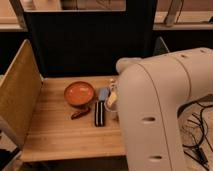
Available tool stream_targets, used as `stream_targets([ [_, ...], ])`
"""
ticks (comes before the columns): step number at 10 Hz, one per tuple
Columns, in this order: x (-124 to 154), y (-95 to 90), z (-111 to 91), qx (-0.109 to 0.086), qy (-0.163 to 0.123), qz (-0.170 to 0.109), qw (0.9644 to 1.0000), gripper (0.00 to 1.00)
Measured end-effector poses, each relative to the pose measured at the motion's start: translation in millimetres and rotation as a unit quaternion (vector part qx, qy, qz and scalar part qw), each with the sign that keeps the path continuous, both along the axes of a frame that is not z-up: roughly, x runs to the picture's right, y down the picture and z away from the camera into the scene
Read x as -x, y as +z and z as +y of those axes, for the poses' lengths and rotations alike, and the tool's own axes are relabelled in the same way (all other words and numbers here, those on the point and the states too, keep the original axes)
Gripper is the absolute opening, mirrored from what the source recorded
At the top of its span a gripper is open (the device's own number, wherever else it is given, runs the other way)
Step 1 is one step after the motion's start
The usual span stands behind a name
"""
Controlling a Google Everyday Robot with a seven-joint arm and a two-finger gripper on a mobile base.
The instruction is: Place the ceramic cup in the ceramic bowl
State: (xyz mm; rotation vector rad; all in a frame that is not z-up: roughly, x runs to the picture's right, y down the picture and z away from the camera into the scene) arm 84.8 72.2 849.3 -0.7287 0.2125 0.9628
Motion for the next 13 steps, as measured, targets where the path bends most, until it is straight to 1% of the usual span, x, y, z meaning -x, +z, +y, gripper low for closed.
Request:
stream_targets([
  [2, -2, 9.9, 10, 0.018, 0.004, -0.002, 0.9998, 0.58],
  [3, -3, 11.2, 11, 0.021, 0.005, -0.004, 0.9998, 0.48],
  [4, -4, 10.7, 11, 0.024, 0.003, -0.006, 0.9997, 0.36],
  [5, -3, 9.5, 11, 0.025, 0.003, -0.008, 0.9996, 0.28],
  [6, -2, 5.4, 10, 0.027, 0.007, -0.012, 0.9995, 0.18],
  [7, -2, 0.0, 8, 0.027, 0.012, -0.017, 0.9994, 0.06],
  [8, -2, -5.8, 3, 0.023, 0.017, -0.02, 0.9994, 0.02],
  [10, -2, -20.8, -6, 0.015, 0.032, -0.033, 0.9988, 0.0],
  [11, -1, -30.7, -14, 0.005, 0.036, -0.04, 0.9985, 0.0],
  [13, 4, -50.7, -41, -0.025, 0.035, -0.059, 0.9974, 0.0],
])
